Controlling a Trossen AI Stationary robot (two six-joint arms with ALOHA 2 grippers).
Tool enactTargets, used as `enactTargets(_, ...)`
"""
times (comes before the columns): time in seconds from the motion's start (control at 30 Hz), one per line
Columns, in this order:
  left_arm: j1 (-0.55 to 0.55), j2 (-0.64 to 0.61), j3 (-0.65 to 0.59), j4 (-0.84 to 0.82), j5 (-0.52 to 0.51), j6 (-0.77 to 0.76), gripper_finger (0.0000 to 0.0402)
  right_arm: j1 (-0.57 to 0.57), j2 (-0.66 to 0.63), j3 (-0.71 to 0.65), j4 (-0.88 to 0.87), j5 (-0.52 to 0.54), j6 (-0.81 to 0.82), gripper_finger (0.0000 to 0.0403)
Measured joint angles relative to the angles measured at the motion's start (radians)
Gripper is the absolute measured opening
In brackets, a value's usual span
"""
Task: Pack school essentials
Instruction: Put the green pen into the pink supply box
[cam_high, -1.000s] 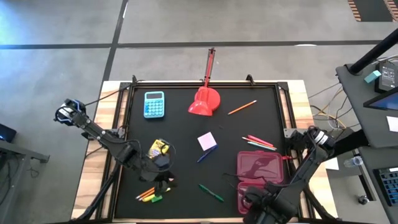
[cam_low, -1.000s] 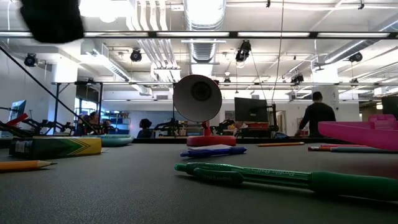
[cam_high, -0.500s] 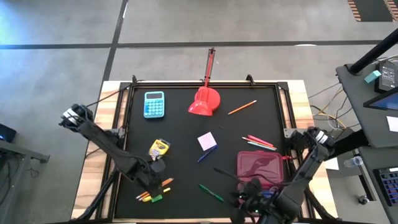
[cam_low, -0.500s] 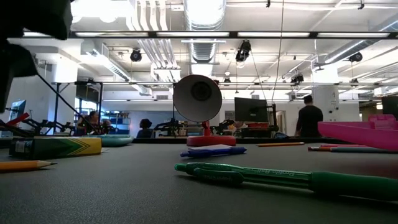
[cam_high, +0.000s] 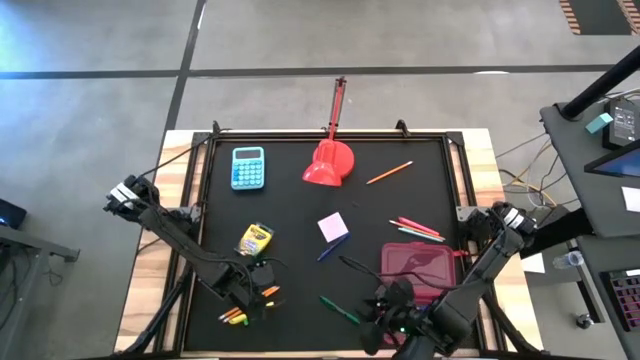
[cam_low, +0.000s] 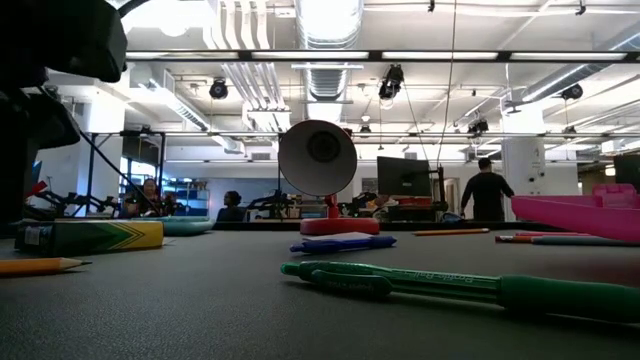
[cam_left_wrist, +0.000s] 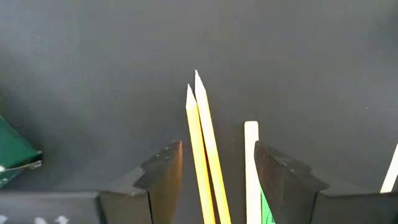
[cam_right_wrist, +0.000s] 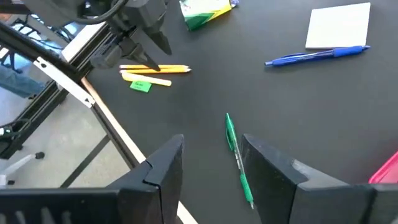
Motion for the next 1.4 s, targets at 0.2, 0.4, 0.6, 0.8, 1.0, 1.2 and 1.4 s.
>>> enactTargets(0.2, 0.000, -0.001, 0.031, 0.003, -0.034, 0.000, 0.0184, -0.049, 0.037, -0.004, 0.101, -0.063, -0.107, 0.0162)
enactTargets(0.4, 0.000, -0.002, 0.055, 0.008, -0.041, 0.001, 0.0184, -0.097, 0.107, -0.005, 0.130, -0.192, -0.140, 0.0162)
enactTargets(0.6, 0.000, -0.020, 0.076, 0.024, -0.039, 0.027, 0.0184, -0.122, 0.179, -0.005, 0.165, -0.281, -0.154, 0.0155)
enactTargets(0.8, 0.000, -0.067, 0.094, 0.086, -0.039, 0.073, 0.0184, -0.139, 0.257, -0.005, 0.179, -0.351, -0.130, 0.0147)
enactTargets(1.0, -0.001, -0.134, 0.094, 0.214, -0.065, 0.124, 0.0184, -0.160, 0.290, 0.001, 0.182, -0.361, -0.123, 0.0146)
enactTargets(1.2, 0.000, -0.196, 0.094, 0.261, -0.112, 0.166, 0.0184, -0.179, 0.314, 0.001, 0.184, -0.411, -0.151, 0.0142)
enactTargets(1.4, 0.000, -0.233, 0.094, 0.263, -0.161, 0.191, 0.0184, -0.205, 0.325, 0.001, 0.197, -0.438, -0.220, 0.0138)
